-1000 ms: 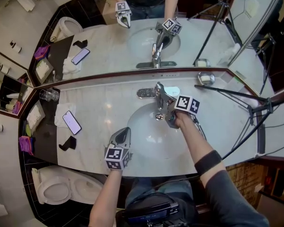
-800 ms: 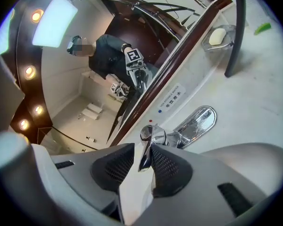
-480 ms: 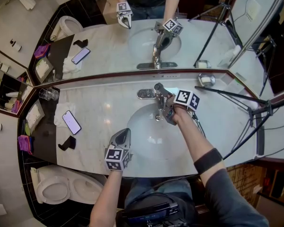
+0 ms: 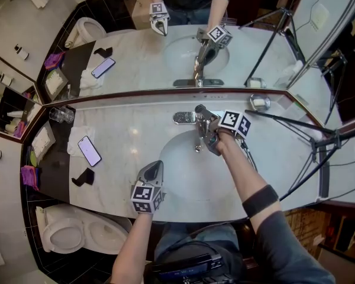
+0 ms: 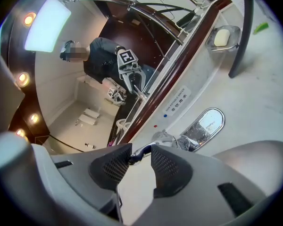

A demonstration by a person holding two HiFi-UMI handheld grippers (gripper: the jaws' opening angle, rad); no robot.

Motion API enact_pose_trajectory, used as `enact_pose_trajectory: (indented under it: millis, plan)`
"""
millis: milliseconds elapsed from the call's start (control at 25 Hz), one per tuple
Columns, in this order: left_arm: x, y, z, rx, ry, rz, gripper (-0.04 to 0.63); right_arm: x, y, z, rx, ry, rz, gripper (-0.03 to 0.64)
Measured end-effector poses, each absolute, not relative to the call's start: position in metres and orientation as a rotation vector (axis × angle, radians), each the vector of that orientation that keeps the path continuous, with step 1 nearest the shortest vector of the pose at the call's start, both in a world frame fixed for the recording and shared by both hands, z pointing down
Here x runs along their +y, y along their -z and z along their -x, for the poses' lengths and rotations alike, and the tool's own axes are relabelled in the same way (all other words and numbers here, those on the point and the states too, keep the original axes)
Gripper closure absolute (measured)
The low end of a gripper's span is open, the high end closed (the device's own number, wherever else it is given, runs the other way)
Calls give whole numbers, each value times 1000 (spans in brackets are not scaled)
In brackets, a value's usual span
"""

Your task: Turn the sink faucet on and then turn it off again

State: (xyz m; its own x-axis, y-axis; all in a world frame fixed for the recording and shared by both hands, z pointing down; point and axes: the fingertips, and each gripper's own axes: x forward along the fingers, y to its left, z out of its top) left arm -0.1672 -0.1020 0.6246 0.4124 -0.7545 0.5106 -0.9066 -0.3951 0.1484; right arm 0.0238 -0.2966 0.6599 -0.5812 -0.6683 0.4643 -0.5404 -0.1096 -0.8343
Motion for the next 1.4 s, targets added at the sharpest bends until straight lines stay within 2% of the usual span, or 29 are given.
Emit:
enact_pose_trajectory:
  millis: [680,1200,1400]
  plan:
    - [-90,-614,163,-1439,-492,-2273,607,-291,-659,-25,2003,1824,1393,469]
    - [-81,-578,146,-1427,-426,-2344,607,-240,-599,-60,2155,1665,1444,472]
    - [-73,-569,141,-1407,-422,-2372,607,-210,-567,-74,2312,1510,1450,539]
